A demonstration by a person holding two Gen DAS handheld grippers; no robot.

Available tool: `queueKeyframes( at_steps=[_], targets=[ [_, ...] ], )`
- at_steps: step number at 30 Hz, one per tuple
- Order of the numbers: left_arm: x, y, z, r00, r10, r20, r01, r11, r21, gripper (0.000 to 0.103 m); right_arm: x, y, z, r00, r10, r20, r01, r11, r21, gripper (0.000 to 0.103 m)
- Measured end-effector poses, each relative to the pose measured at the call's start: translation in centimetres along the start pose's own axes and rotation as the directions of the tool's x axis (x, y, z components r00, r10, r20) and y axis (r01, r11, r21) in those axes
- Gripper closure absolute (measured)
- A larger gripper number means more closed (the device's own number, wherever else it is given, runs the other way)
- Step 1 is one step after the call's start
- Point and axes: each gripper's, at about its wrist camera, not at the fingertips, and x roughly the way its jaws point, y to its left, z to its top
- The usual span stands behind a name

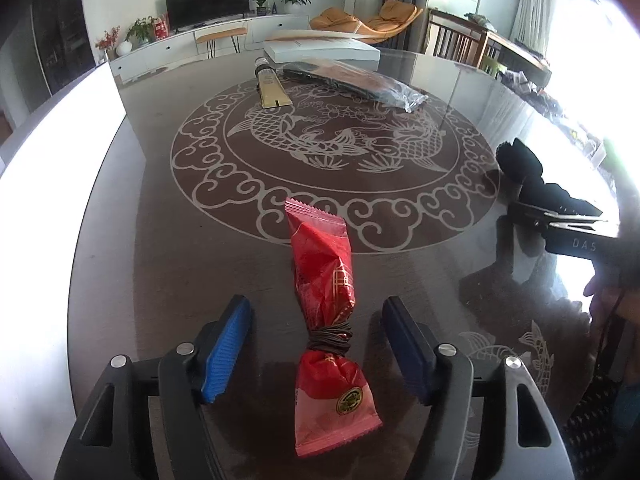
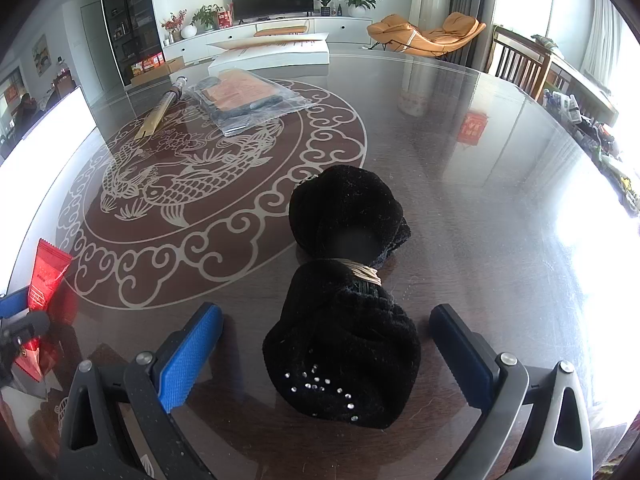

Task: Organize objects
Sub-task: 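Carry packets and hat to the bin and lower them in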

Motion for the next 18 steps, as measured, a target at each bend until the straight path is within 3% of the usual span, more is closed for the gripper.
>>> queueKeyframes(
  at_steps=[5,6,7,8,15,18],
  targets=[
    [0.4,-0.6,0.6,0.999,0.019,-0.028,-0.019,1.000,-0.002,0.034,0.0,0.0,0.0,1.000,0.001,0.000,-0.001,1.000,0.000,0.000],
    [0.3,-0.7,0.7,0.999,0.019,-0.026,-0.019,1.000,0.002,0.047,0.0,0.0,0.0,1.000,0.002,0.001,-0.002,1.000,0.001,0.000],
    [0.1,-1.1,0.7,1.000,0.015,-0.016,-0.014,1.000,0.018,0.082,-0.1,-0.1,0.0,1.000,0.012,0.005,-0.012,1.000,0.004,0.000],
    [0.0,-1.4,0.8,1.000,0.015,-0.016,-0.015,0.999,0.039,0.085,-0.3,-0.2,0.0,0.999,0.029,0.016,-0.029,1.000,0.012,0.000],
    [-1.6,0.0,-0.9,0.997,-0.068,0.047,0.069,0.997,-0.027,0.086,-3.9,-4.0,-0.7,0.982,0.150,0.118,-0.170,0.969,0.179,0.000],
    [-2.6,0.5,-1.7,0.993,-0.086,0.081,0.088,0.996,-0.024,0.086,-4.6,-4.0,0.2,0.982,0.169,0.085,-0.180,0.972,0.148,0.000]
  ],
)
